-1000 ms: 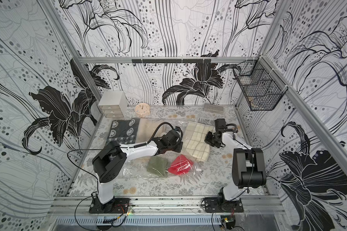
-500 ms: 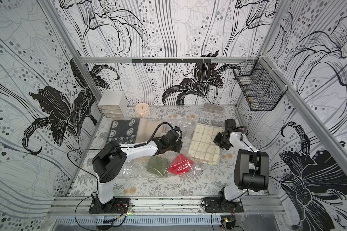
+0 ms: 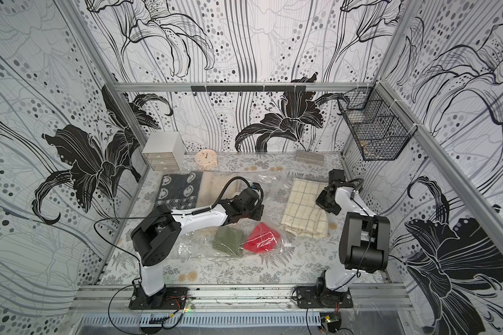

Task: Take the scarf out of the vacuum bag
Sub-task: Take out the scarf from the vacuum bag, then move the scarf to the center of the board.

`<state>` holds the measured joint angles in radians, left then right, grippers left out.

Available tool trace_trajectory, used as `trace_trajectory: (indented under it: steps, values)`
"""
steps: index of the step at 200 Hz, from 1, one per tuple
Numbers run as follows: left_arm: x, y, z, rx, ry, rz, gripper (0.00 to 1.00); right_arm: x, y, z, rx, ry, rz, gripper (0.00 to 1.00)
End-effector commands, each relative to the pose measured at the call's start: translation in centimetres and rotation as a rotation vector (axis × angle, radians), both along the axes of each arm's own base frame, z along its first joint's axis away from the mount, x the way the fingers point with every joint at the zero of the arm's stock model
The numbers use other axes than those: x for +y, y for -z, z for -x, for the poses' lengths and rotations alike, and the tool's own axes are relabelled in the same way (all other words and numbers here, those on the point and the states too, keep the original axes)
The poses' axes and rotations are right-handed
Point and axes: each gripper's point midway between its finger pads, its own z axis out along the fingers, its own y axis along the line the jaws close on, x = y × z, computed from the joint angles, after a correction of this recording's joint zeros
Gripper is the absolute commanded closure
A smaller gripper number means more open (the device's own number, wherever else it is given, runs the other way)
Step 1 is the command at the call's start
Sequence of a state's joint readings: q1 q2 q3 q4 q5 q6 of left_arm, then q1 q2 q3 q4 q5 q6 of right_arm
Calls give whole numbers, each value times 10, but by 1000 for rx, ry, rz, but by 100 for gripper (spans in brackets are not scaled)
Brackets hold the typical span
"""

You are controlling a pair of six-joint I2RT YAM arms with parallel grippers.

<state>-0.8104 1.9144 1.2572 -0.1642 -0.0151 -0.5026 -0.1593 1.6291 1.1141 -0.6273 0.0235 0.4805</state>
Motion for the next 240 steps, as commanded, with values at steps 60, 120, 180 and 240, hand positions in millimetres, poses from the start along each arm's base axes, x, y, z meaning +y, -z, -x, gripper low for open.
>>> trace_trajectory:
  steps: [60,120,180,240]
  values:
    - [5,-14,-7,-42,-18,15,100,-20,-41,11,-41,30,127,51]
    - [-1,-18,-3,-60,-2,-2,100,5,-71,65,-95,-22,78,42]
    - [-8,-15,-2,-54,11,-6,100,74,-39,87,-56,-101,-235,44]
    - [-7,-17,-2,-62,6,-7,100,66,12,91,126,-71,-204,46]
